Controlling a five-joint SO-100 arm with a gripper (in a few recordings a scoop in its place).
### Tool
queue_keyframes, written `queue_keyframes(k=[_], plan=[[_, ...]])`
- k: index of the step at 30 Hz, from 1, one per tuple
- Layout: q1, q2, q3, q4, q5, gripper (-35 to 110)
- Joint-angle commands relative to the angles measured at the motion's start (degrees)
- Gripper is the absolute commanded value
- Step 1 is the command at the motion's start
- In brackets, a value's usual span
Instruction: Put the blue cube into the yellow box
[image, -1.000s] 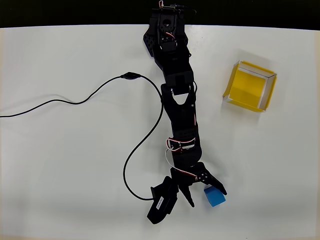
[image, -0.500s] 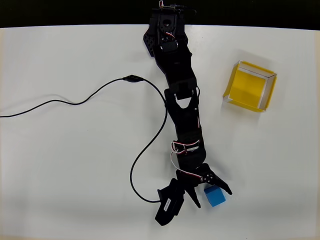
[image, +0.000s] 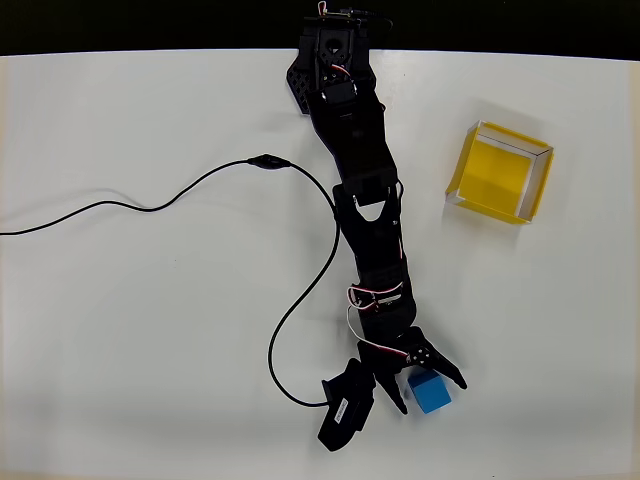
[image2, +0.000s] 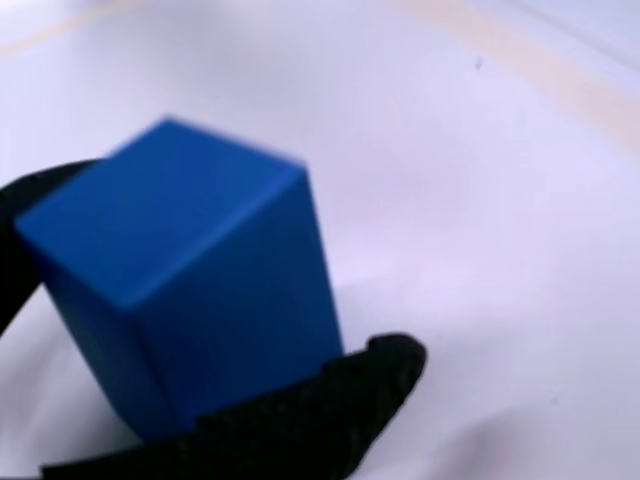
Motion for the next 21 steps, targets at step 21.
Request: queue_keyframes(k=[21], plan=[[-1.32,2.55,-7.29,1.93,-8.00,22]])
